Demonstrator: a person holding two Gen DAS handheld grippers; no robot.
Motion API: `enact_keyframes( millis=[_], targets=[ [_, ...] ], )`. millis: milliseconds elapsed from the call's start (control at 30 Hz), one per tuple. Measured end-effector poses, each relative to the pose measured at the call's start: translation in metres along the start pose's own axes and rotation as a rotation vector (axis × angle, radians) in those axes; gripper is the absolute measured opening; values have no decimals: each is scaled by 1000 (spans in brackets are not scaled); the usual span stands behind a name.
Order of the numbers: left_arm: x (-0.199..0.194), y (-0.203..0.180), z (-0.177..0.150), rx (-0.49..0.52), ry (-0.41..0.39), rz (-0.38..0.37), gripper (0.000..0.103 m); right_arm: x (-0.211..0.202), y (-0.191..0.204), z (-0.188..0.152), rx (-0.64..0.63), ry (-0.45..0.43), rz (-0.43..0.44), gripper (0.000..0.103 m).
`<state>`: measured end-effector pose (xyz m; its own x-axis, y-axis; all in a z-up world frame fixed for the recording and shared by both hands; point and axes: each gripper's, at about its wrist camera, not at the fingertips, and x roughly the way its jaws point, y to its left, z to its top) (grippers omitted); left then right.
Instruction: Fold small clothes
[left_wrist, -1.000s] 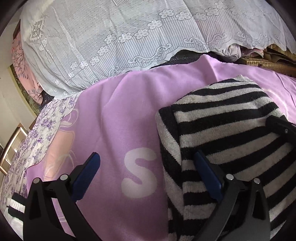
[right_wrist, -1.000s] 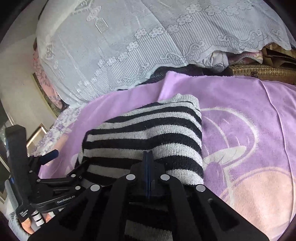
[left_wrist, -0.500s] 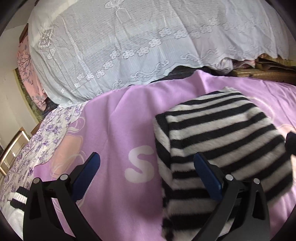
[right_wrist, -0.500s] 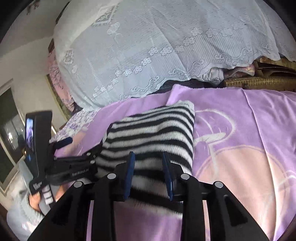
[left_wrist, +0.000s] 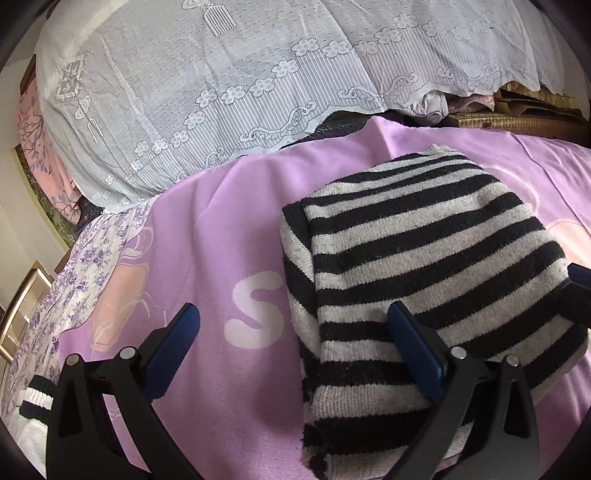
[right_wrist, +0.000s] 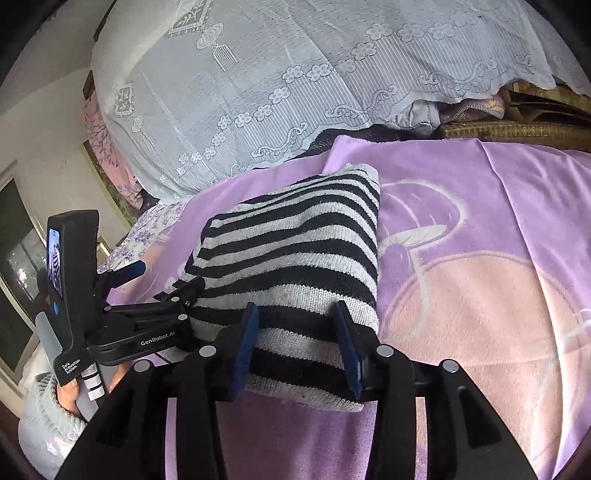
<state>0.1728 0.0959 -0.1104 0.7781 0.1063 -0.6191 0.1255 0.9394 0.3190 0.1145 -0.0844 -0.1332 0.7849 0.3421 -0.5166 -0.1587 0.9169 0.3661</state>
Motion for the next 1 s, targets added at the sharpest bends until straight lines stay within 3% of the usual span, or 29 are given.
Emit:
enact_keyframes(
  millis=[367, 533, 667, 733, 800, 833, 933, 1000],
  targets=[
    [0, -1, 0, -1, 0, 1, 99, 0, 2, 0, -7, -1, 1, 47],
    [-8, 2, 2, -5, -24, 7, 99, -11, 1, 3, 11, -51, -34, 47],
    [-18, 17, 7, -76, -59, -32, 99, -16, 0, 7, 7, -83, -56, 47],
    [-6, 22, 6, -102, -4, -42, 99, -11, -3, 7, 14, -56, -82, 49],
    [18, 20, 1, -100, 107, -62, 99, 6, -14, 3, 65, 28, -80, 64],
    [25, 24, 0, -128, 130, -90, 99, 11, -23, 2, 113, 59, -43, 66],
    [28, 33, 0, -176, 145, -144, 99, 15, -44, -2, 236, 87, 49, 73],
    [27, 34, 1, -182, 145, -151, 99, 16, -45, -3, 243, 87, 58, 74]
  ],
)
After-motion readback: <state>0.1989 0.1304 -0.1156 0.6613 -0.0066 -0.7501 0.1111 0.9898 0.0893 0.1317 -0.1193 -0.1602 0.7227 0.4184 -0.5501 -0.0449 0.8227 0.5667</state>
